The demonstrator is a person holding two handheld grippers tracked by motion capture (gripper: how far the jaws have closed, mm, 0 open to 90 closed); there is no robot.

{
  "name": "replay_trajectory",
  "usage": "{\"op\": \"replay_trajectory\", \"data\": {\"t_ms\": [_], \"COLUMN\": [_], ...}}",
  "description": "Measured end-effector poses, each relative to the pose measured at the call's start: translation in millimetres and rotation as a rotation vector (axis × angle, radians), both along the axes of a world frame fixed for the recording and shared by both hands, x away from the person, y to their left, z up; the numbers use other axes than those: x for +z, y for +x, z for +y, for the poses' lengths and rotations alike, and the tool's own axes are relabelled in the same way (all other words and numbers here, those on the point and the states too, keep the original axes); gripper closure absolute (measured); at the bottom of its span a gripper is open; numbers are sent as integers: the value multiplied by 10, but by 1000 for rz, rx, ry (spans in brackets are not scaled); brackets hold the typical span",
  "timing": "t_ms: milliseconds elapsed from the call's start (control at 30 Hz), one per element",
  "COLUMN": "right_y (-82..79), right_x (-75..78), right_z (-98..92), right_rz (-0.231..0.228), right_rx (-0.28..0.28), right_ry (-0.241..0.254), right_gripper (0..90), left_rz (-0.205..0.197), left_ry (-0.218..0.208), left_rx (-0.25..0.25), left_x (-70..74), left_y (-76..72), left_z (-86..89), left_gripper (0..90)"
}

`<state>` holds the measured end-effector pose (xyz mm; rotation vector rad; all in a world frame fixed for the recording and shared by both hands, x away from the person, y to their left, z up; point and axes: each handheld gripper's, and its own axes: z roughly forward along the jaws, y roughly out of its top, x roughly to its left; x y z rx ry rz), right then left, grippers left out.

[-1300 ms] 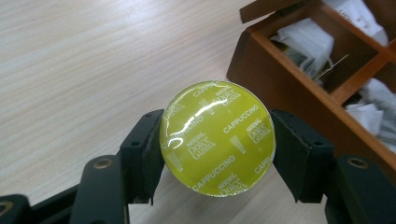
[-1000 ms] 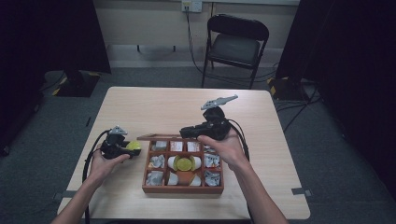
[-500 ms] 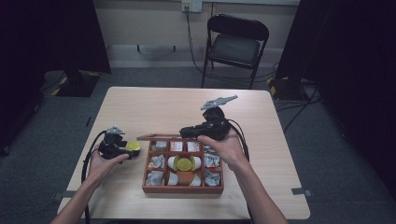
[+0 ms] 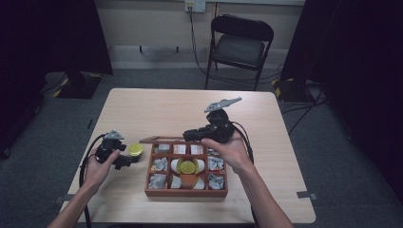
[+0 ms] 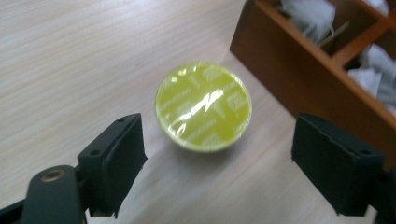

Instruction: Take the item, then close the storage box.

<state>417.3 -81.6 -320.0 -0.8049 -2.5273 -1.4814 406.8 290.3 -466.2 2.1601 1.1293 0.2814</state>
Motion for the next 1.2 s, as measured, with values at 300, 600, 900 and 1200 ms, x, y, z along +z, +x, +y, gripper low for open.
{"op": "replay_trajectory", "data": {"t_ms": [300, 600, 900, 1200], "right_y": [-27, -65, -149, -181], "right_x": [-14, -36, -88, -115], "right_z": [4, 2, 11, 13], "right_rz": [-11, -16, -26, -43], "right_rx": [4, 6, 21, 31], "right_ry": [-1, -4, -22, -25], "right_gripper": [820, 820, 819, 819], "left_rz": [-48, -70, -135, -134], "left_ry": [66, 57, 13, 13], "left_rx": [40, 69, 59, 59], "left_x": [-176, -336, -416, -416], "left_y": [-327, -457, -488, -489], "left_z": [43, 44, 83, 83], "left_gripper": [171, 159, 97, 97]}}
